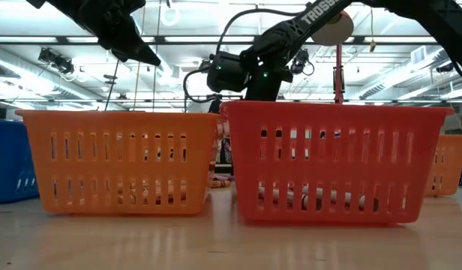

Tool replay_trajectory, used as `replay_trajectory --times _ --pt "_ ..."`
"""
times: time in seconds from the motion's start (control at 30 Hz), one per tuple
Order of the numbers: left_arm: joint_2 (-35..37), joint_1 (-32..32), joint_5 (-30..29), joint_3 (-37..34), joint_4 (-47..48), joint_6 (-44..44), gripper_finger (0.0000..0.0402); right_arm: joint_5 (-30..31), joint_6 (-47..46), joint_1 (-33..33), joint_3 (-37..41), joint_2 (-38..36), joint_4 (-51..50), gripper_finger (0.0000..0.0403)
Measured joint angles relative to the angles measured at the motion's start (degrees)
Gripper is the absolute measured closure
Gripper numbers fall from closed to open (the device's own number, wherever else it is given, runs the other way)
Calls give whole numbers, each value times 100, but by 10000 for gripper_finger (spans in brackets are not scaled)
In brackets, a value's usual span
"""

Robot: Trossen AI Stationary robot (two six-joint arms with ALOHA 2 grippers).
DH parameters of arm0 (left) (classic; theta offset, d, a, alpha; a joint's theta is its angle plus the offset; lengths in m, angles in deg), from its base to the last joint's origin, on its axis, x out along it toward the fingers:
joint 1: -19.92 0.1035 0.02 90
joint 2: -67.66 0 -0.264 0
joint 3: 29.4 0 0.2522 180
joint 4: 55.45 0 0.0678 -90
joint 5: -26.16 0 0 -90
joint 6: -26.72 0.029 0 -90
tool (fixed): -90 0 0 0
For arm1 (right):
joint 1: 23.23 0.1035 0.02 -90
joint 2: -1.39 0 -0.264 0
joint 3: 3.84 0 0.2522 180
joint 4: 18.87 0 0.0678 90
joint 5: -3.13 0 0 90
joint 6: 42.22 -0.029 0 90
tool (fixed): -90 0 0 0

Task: Sort crayons
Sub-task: Put the red crayon into the right orange bin

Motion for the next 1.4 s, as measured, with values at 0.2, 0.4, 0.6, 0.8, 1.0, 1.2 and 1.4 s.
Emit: replay_trajectory --times 0.2,0.4,0.6,0.8,1.0,1.2,1.4 --pt "0 -2 0 0 9 0 395 -25 17 2 4 -2 29 386" --pt "0 -1 0 0 9 0 395 -53 17 0 16 -62 43 371" --pt "0 0 0 0 9 0 395 -140 16 7 42 -277 -145 371" --pt "0 -1 0 0 9 0 395 -129 -72 19 35 -435 -359 371" --pt "0 -2 0 0 6 0 395 -110 -160 125 28 -493 -498 371" --pt "1 0 0 0 6 1 395 -87 -356 264 22 -742 -845 371" --pt "2 -3 -2 0 9 0 395 -26 -753 498 13 -1258 -1436 370"
